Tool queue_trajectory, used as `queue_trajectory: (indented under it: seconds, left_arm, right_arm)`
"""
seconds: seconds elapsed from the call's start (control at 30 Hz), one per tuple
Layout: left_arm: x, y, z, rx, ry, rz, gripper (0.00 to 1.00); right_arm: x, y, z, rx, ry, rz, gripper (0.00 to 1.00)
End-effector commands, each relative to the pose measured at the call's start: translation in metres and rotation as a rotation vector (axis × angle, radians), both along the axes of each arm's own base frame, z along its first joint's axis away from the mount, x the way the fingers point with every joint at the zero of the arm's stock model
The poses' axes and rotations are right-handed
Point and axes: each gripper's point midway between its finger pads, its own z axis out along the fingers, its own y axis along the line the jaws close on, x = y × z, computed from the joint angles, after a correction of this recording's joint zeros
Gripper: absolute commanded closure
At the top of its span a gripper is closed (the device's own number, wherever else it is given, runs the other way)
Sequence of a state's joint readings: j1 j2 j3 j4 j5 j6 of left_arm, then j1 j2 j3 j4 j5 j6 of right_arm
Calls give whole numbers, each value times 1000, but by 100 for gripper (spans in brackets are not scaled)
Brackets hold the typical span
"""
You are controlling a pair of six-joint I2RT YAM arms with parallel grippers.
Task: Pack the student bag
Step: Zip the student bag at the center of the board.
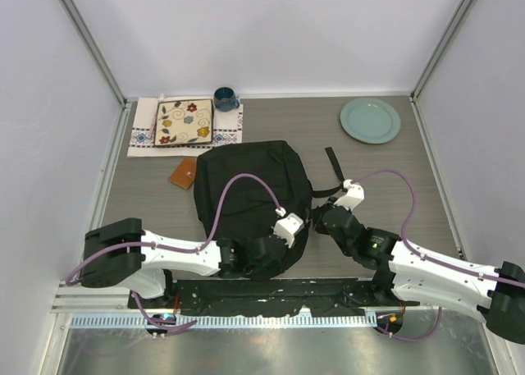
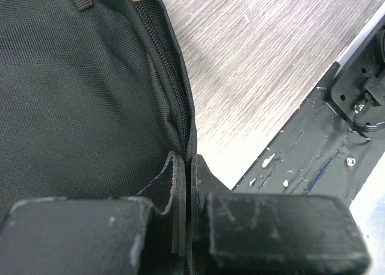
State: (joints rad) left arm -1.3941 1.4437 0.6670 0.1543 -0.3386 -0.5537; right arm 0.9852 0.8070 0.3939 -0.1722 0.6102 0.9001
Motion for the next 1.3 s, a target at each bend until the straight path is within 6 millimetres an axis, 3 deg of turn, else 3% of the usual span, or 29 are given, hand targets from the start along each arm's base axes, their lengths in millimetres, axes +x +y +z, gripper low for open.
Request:
queue_trajectory:
  seconds: [0.0, 0.23, 0.4, 0.47, 0.53, 0.57, 0.63, 0.67, 0.7, 0.77, 0.87, 0.9, 0.97, 1.0, 1.03, 1.1, 1.13, 1.17, 1.2, 1.27]
  left_arm:
    - [-35, -3, -7, -33, 99, -86, 100]
    - [-54, 6, -9, -41, 120, -106, 100]
    - [-53, 13, -11, -33, 115, -98, 100]
    - [-49, 9, -2, -40, 95, -86, 100]
    - [-41, 9, 4, -28, 57, -62, 83]
    - [-37, 5, 15, -43, 40, -48, 60]
    - [-26, 9, 23, -28, 18, -8, 37]
    - [-17, 8, 43, -66, -3, 30, 25]
    - [-7, 16, 48, -58, -7, 63, 19]
    - [9, 27, 79, -106, -31, 118, 6]
    - [48, 55, 107, -136, -38, 249, 0]
    - [70, 72, 123, -169, -49, 324, 0]
    - [90, 91, 141, -193, -49, 394, 0]
    - [111, 107, 146, -201, -36, 455, 0]
    - [121, 111, 161, -220, -35, 477, 0]
    - [144, 121, 153, -166, 8, 508, 0]
    - [154, 120, 166, -184, 5, 520, 0]
    - [164, 124, 163, -167, 21, 547, 0]
    - [167, 117, 164, -176, 45, 518, 0]
    - [180, 103, 162, -172, 70, 505, 0]
  right_arm:
    - [32, -5, 44, 37, -120, -93, 99]
    - [56, -17, 41, 3, -117, -143, 99]
    - [63, -27, 47, 24, -126, -178, 99]
    - [62, -39, 53, 22, -143, -218, 99]
    - [60, -51, 59, 18, -150, -254, 99]
    - [58, -53, 61, 18, -148, -258, 99]
    - [53, -56, 60, 17, -122, -259, 99]
    - [50, -58, 58, 24, -111, -262, 99]
    - [45, -61, 50, 5, -80, -262, 99]
    - [39, -64, 44, 15, -54, -271, 99]
    - [28, -67, 29, 9, 1, -261, 99]
    - [25, -69, 26, 2, 12, -262, 99]
    - [22, -66, 29, 4, 16, -231, 76]
    - [23, -64, 36, 14, 7, -222, 57]
    - [24, -62, 41, 22, 1, -215, 49]
    - [30, -60, 57, 8, -27, -210, 34]
    - [34, -59, 62, -7, -34, -213, 32]
    - [38, -59, 68, -41, -44, -206, 31]
    - [46, -53, 87, -28, -66, -195, 28]
    - [61, -43, 78, -89, -16, -169, 28]
